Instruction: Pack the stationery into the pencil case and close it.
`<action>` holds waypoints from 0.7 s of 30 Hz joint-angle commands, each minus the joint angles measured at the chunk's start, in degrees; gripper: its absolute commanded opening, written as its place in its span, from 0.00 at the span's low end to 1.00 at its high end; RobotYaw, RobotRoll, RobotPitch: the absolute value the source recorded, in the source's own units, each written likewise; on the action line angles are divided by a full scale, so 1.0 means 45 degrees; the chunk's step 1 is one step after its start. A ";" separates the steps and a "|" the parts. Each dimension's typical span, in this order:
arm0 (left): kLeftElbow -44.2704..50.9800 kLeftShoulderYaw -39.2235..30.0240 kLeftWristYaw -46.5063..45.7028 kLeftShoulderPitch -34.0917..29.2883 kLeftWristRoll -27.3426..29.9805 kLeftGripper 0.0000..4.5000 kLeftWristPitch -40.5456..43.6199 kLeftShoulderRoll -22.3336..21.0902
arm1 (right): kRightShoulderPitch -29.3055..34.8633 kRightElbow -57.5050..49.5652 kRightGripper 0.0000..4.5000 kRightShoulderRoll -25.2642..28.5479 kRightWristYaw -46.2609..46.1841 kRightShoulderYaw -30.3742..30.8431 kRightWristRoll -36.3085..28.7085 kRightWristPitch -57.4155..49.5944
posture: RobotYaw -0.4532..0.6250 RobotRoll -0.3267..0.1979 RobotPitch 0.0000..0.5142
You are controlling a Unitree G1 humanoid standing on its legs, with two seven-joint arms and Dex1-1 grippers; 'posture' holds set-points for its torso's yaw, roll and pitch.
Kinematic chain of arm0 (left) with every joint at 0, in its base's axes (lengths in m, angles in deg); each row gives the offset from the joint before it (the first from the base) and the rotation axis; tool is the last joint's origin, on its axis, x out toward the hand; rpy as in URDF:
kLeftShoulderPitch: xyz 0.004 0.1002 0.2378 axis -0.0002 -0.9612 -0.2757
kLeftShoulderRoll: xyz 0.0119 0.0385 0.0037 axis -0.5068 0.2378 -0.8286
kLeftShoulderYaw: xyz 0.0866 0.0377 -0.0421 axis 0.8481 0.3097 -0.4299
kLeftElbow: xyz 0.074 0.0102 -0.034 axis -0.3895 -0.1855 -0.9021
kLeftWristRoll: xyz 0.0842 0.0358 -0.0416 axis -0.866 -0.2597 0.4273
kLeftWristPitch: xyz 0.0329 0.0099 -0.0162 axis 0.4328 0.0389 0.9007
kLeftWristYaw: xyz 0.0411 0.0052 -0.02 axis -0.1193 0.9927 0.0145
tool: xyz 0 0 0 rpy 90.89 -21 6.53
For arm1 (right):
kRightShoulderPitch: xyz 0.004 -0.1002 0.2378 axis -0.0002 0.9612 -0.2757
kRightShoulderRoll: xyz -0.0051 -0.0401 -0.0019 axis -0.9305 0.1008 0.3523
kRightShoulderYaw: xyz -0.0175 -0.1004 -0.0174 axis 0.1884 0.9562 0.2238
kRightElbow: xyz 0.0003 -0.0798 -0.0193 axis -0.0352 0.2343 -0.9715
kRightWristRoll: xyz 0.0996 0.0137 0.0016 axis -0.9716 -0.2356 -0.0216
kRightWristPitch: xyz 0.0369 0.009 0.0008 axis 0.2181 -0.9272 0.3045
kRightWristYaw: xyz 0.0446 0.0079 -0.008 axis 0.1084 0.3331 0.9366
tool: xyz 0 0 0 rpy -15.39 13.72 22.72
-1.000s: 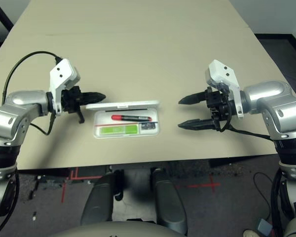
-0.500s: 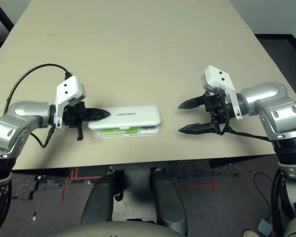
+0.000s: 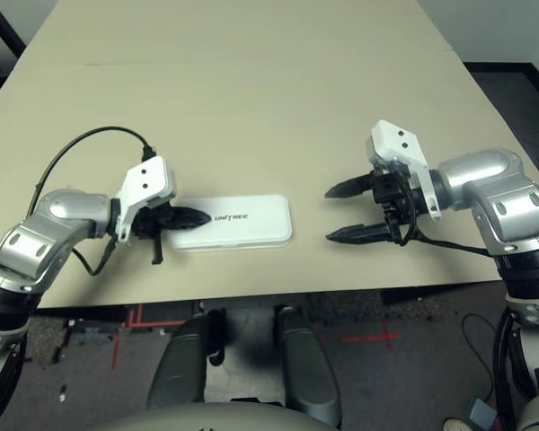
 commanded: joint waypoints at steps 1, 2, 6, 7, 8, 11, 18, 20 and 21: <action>-0.0285 0.0601 -0.0025 -0.0467 -0.0429 0.01 0.0174 -0.0112 | 0.0211 -0.0244 1.00 -0.0051 -0.0062 0.0259 0.0043 -0.0009 | 0.44 0.62 0.45; -0.0294 0.0606 -0.0031 -0.0476 -0.0450 0.01 0.0157 -0.0116 | 0.0218 -0.0251 1.00 -0.0059 -0.0072 0.0260 0.0040 -0.0015 | 0.44 0.62 0.45; -0.0251 0.0157 -0.0284 -0.0544 -0.0239 0.01 -0.0018 0.0107 | 0.0186 -0.0145 1.00 -0.0296 -0.0293 0.0177 0.0044 0.0118 | 0.44 0.62 0.44; -0.0264 -0.0001 -0.0356 -0.0551 -0.0175 0.01 -0.0131 0.0190 | 0.0159 -0.0107 1.00 -0.0375 -0.0375 0.0150 0.0049 0.0152 | 0.44 0.62 0.44; -0.0330 -0.0413 -0.0544 -0.0564 0.0010 0.01 -0.0390 0.0424 | 0.0116 -0.0036 1.00 -0.0559 -0.0525 0.0045 0.0002 0.0275 | 0.44 0.62 0.43; -0.0355 -0.1863 -0.0743 -0.0600 0.0882 0.14 -0.1029 0.0996 | -0.0167 0.0348 1.00 -0.1508 -0.1362 -0.0498 -0.0234 0.0747 | 0.44 0.62 0.43; -0.1193 -0.5056 -0.2615 0.0228 0.2049 0.74 -0.1250 0.1958 | -0.0710 0.1346 1.00 -0.3478 -0.3497 -0.1794 -0.0668 0.1586 | 0.45 0.62 0.43; -0.1745 -0.5902 -0.3403 0.0524 0.2049 0.91 -0.1539 0.2159 | -0.1007 0.2059 1.00 -0.4056 -0.4525 -0.2157 -0.0398 0.2242 | 0.45 0.62 0.43; -0.2113 -0.6293 -0.3818 0.0656 0.1993 1.00 -0.1778 0.2230 | -0.1191 0.2533 1.00 -0.4303 -0.5172 -0.2312 -0.0153 0.2619 | 0.45 0.62 0.43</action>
